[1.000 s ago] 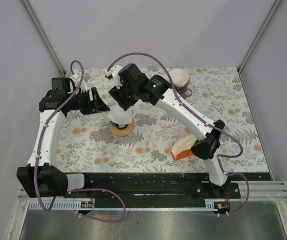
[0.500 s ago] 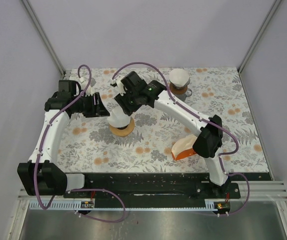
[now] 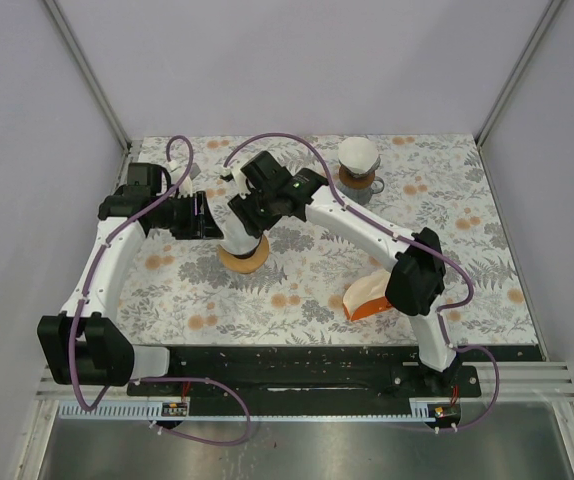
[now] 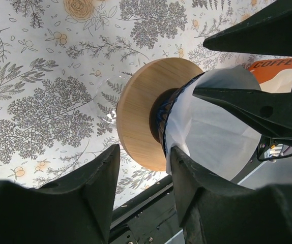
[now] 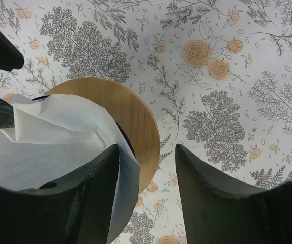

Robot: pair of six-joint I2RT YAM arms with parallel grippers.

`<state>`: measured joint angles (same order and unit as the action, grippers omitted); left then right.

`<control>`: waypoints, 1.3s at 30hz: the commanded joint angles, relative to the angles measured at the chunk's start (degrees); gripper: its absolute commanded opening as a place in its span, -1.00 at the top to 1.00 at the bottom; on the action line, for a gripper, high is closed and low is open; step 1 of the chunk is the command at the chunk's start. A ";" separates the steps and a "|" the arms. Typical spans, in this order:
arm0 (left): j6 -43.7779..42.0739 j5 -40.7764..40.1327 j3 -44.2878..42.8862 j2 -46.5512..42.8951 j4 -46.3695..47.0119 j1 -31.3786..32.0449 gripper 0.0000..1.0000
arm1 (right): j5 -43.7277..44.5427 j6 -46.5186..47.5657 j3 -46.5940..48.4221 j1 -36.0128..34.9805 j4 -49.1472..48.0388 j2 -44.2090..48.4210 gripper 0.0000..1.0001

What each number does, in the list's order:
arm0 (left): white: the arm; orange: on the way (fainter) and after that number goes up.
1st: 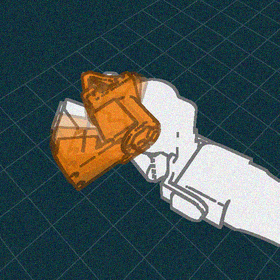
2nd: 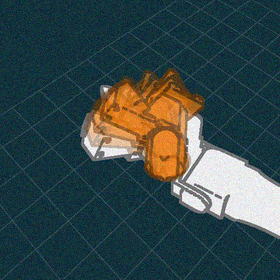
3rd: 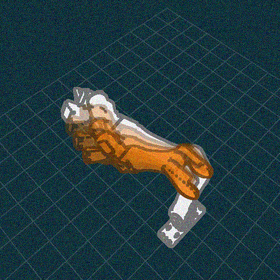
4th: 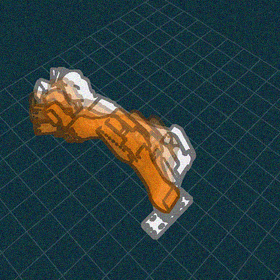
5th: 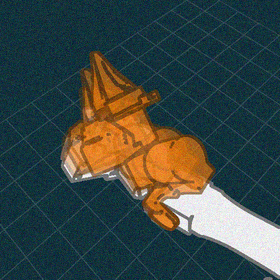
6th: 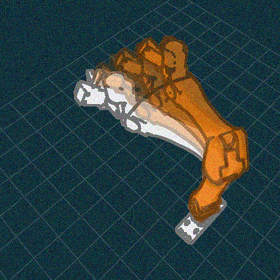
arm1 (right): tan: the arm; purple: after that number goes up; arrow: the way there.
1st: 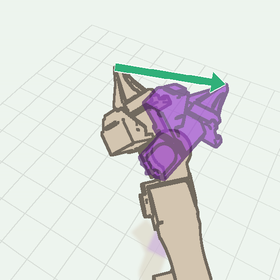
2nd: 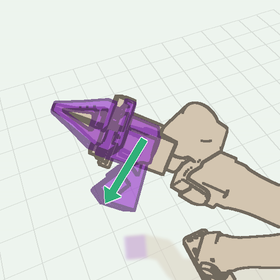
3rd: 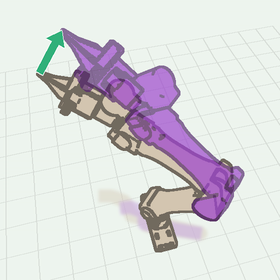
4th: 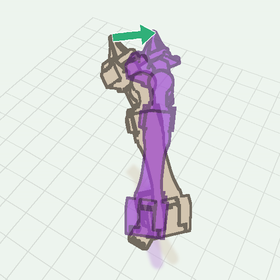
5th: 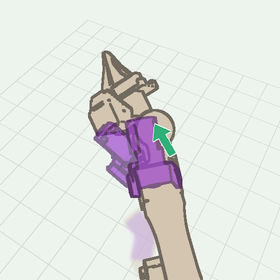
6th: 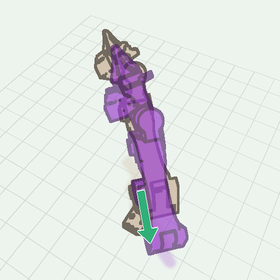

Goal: Place the coffee filter in the dripper

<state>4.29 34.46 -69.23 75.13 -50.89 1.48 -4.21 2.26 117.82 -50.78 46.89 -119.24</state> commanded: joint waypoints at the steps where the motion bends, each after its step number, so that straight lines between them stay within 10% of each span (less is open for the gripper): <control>1: -1.13 -1.41 -2.48 0.10 0.97 0.11 0.03 | -1.15 0.11 -0.05 -0.46 -2.33 3.57 -0.14; 31: -2.62 -2.73 -15.14 0.89 -3.86 -3.40 -0.52 | 6.55 5.56 1.45 -0.28 -0.75 14.64 -0.43; 39: -1.13 -14.04 -13.13 0.46 5.69 -9.47 -0.55 | 8.78 -0.05 -10.91 13.41 -5.48 24.91 -0.61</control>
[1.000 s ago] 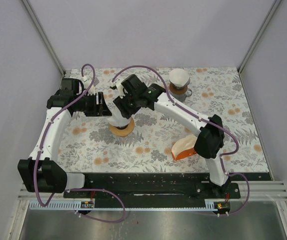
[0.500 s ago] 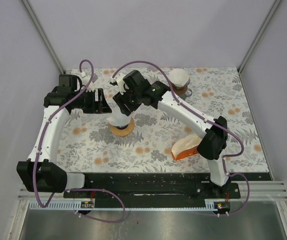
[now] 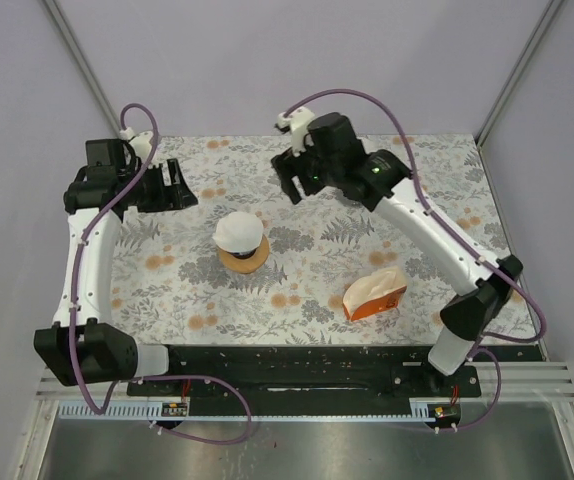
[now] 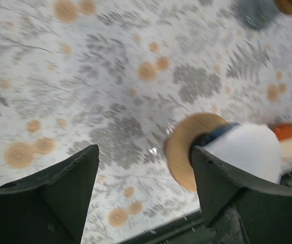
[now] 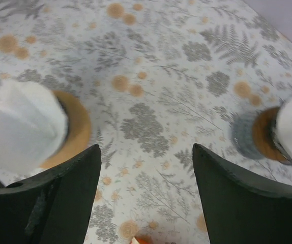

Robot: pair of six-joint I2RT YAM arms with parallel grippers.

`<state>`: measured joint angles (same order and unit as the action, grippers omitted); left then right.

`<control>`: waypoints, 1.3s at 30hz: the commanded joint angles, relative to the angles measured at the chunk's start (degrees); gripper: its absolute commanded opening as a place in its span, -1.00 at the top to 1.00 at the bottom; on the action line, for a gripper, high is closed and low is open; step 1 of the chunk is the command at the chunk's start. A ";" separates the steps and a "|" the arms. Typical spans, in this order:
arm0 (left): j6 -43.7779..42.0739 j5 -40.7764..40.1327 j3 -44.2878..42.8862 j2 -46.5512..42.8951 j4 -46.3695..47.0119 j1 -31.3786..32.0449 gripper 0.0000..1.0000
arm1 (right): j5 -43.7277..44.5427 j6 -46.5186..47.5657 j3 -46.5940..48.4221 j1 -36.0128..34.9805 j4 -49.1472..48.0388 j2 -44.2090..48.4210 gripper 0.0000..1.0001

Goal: Place the coffee filter in the dripper

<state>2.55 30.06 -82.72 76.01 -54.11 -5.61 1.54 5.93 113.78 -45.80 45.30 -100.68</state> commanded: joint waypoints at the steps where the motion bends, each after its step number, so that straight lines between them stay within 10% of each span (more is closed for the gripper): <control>1: 0.70 -13.24 1.41 -0.68 10.15 -2.65 -0.56 | 2.86 -4.26 -9.86 10.71 -5.38 8.73 -0.64; 13: -0.70 -29.79 23.98 -3.59 43.28 -6.26 -0.98 | 2.32 -17.62 -42.12 47.18 -25.24 26.93 -0.99; 39: 8.88 -25.41 48.79 -0.51 75.11 -5.73 -0.98 | 13.23 -12.00 -79.75 48.97 -71.39 28.18 -0.99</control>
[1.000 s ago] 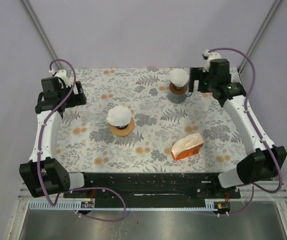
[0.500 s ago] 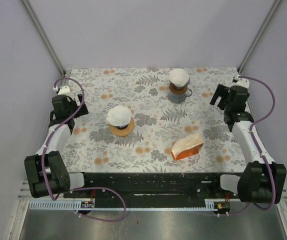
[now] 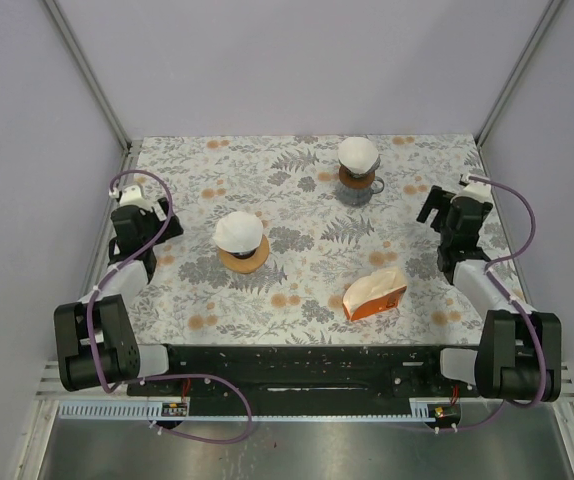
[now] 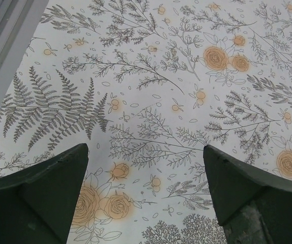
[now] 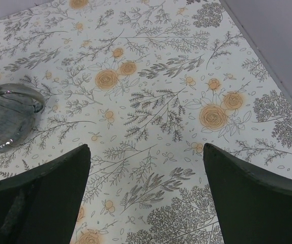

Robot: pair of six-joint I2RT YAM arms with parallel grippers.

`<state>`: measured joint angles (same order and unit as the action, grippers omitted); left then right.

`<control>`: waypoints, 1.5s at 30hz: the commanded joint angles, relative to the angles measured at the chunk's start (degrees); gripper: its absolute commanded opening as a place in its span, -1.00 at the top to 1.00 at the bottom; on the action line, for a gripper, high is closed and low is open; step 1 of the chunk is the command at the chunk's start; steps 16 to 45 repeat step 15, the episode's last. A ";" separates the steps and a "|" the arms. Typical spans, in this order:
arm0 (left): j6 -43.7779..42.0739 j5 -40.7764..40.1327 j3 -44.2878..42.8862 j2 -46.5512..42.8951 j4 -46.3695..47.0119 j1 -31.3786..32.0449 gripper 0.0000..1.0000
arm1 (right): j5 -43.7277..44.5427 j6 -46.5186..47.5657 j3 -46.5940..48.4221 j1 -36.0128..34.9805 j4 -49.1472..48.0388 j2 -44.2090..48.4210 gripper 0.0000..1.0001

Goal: Place the coffee filter in the dripper

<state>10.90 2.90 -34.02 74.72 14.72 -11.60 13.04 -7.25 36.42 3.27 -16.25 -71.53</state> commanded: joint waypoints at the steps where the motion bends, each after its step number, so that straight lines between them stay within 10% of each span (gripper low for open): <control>1: 0.53 2.28 0.36 0.87 6.37 0.26 -0.98 | 1.55 1.27 -3.11 -0.10 -11.51 -1.07 -0.99; 45: -2.20 0.00 4.31 0.96 13.40 3.15 -0.98 | 0.41 2.06 -7.68 -0.10 -19.34 -3.62 -0.99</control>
